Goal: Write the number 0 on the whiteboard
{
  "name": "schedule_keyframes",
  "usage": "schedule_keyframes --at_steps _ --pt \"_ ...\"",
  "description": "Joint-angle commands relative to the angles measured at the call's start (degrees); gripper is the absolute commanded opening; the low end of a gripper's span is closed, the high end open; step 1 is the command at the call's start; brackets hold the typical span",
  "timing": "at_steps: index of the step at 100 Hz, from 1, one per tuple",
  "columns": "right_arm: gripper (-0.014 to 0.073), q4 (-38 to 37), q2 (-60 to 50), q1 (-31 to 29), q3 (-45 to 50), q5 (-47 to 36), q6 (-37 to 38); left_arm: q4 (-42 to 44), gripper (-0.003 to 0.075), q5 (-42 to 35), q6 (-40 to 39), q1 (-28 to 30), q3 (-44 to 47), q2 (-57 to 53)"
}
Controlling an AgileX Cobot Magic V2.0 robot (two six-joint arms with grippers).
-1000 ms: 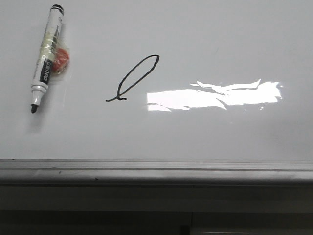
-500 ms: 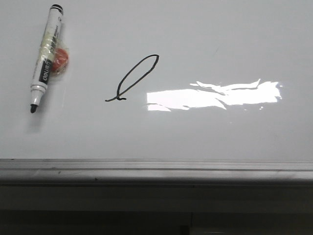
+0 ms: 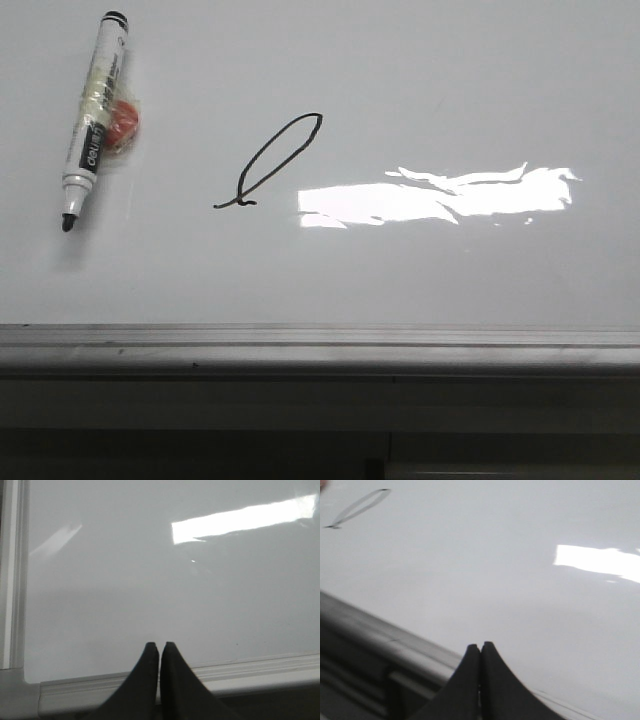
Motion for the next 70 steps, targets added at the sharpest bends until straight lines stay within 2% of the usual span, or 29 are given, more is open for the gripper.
schedule_keyframes --at_steps 1,7,18,28,70 --pt "-0.0069 0.2 -1.0 -9.5 0.7 -4.0 -0.8 -0.7 -0.002 -2.9 0.1 0.1 1.8 -1.7" --pt "-0.0069 0.3 -1.0 -16.3 0.7 -4.0 -0.8 -0.7 -0.002 -2.9 0.1 0.1 1.8 -1.7" --pt "-0.0069 0.8 -1.0 -21.2 0.7 -3.1 -0.8 -0.7 -0.002 -2.9 0.1 0.1 1.8 -1.7" --pt "-0.0069 0.8 -1.0 -21.6 0.7 4.8 -0.8 -0.7 -0.002 -2.9 0.1 0.1 1.8 -1.7" --pt "-0.0069 0.8 -1.0 -21.6 0.7 4.3 -0.9 -0.7 -0.002 -2.9 0.1 0.1 1.8 -1.7"
